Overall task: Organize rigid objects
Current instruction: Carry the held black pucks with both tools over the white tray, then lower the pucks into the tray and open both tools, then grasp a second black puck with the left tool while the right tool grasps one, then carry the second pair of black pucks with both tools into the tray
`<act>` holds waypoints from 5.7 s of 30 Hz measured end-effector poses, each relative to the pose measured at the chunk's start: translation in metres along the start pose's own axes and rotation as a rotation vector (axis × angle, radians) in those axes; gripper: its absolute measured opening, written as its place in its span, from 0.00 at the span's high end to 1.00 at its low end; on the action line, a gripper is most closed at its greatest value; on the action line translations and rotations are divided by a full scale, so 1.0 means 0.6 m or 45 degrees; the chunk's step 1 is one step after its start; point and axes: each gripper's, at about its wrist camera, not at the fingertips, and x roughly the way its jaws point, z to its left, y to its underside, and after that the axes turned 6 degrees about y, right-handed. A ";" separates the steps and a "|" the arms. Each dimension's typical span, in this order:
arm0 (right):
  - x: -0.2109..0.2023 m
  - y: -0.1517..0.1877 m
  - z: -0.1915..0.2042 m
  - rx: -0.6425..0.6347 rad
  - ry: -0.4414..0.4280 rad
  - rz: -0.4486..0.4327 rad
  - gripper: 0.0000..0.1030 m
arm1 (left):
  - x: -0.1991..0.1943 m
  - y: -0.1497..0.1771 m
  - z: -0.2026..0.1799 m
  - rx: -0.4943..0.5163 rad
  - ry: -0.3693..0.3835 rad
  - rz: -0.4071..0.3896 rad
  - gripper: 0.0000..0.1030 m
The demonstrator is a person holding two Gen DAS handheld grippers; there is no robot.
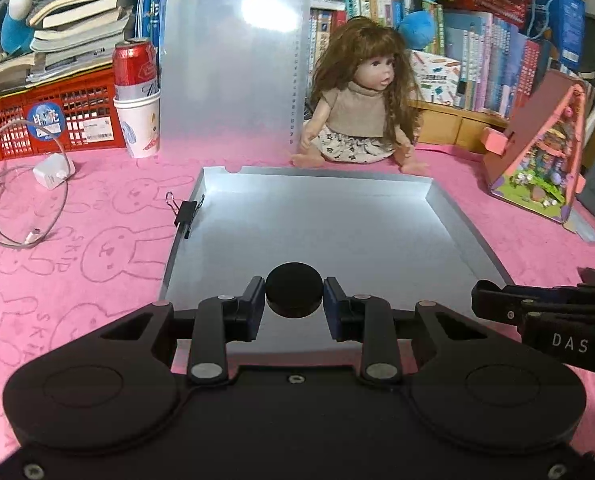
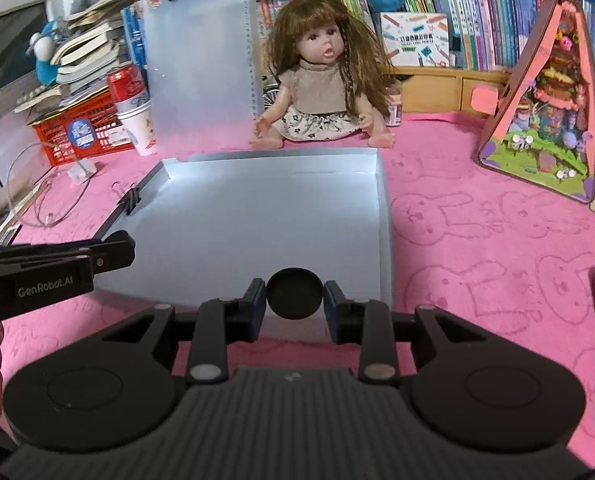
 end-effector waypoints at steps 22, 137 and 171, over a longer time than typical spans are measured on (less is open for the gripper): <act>0.117 -0.042 0.004 -0.018 0.053 0.227 0.65 | 0.121 -0.022 0.015 -0.016 -0.058 0.178 0.71; -0.105 0.248 -0.002 -0.300 -0.011 -0.369 0.50 | -0.129 0.248 0.041 0.055 -0.125 -0.130 0.71; -0.086 0.125 -0.009 -0.115 0.042 -0.296 0.64 | -0.109 0.107 0.012 0.067 -0.044 -0.196 0.71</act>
